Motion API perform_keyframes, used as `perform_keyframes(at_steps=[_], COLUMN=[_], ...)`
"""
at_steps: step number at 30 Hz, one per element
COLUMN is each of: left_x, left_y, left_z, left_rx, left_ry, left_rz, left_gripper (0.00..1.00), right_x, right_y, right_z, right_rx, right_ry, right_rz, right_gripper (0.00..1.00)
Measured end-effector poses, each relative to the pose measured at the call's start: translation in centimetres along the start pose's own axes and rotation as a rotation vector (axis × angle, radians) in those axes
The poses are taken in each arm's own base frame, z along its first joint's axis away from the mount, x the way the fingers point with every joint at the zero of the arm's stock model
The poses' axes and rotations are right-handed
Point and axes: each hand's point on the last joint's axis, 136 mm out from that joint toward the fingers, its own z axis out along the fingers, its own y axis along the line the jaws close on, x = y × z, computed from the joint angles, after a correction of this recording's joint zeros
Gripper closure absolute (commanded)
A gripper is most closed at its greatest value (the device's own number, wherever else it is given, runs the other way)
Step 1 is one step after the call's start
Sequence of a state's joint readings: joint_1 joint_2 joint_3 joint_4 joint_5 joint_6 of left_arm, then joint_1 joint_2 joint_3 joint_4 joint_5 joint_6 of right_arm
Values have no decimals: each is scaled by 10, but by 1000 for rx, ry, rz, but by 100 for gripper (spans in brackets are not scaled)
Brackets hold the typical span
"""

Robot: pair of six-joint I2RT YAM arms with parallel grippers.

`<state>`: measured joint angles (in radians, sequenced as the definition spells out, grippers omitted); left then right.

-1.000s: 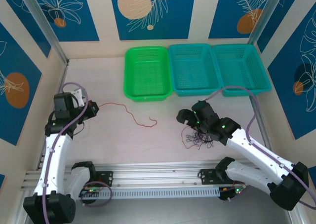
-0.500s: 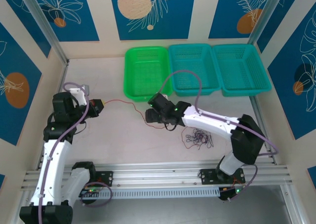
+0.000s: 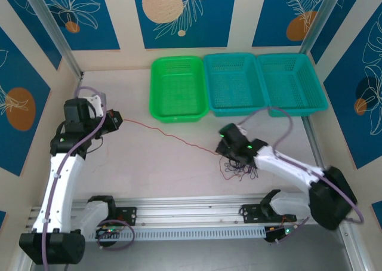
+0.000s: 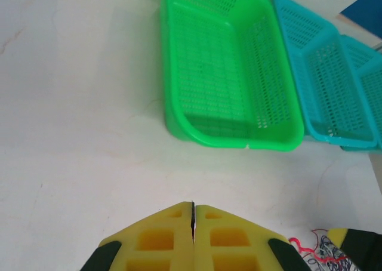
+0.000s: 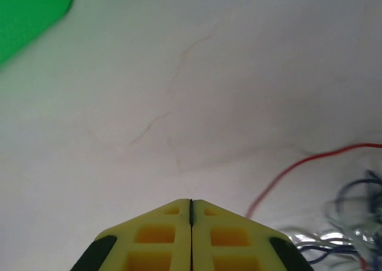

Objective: Untangle the cables

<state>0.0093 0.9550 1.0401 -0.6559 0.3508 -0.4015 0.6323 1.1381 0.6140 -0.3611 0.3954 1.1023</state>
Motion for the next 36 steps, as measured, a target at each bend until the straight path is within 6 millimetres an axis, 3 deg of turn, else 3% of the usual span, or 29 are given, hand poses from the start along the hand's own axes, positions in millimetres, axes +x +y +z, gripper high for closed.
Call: perform_keyframes(at_steps=[4, 7, 11, 14, 17, 21, 24, 29, 36], left_x=[8, -8, -26, -45, -69, -104, -133, -182, -244], left_y=[-2, -16, -54, -85, -103, -115, -130, -157, -172], left_z=[13, 21, 39, 54, 69, 86, 96, 101, 109], left_rx=[18, 94, 204, 272, 306, 314, 335, 370, 287], left_ry=[64, 25, -17, -35, -66, -104, -128, -170, -253], left_rz=[-50, -66, 10, 64, 90, 101, 113, 146, 246], left_gripper=[100, 100, 100, 100, 100, 100, 100, 100, 100], right_x=[-6, -7, -4, -7, -17, -29, -28, -19, -16], right_y=[-11, 0, 26, 61, 96, 115, 111, 97, 86], right_z=[-19, -31, -47, -74, -108, -137, -143, -136, -135], right_rx=[-149, -211, -286, -395, -509, -572, -564, -503, -465], right_ry=[-30, -28, 11, 23, 8, -29, -21, 19, 37], right_rz=[151, 135, 42, -48, -112, -154, -164, -165, -155], right_gripper=[100, 98, 45, 25, 22, 19, 19, 19, 19])
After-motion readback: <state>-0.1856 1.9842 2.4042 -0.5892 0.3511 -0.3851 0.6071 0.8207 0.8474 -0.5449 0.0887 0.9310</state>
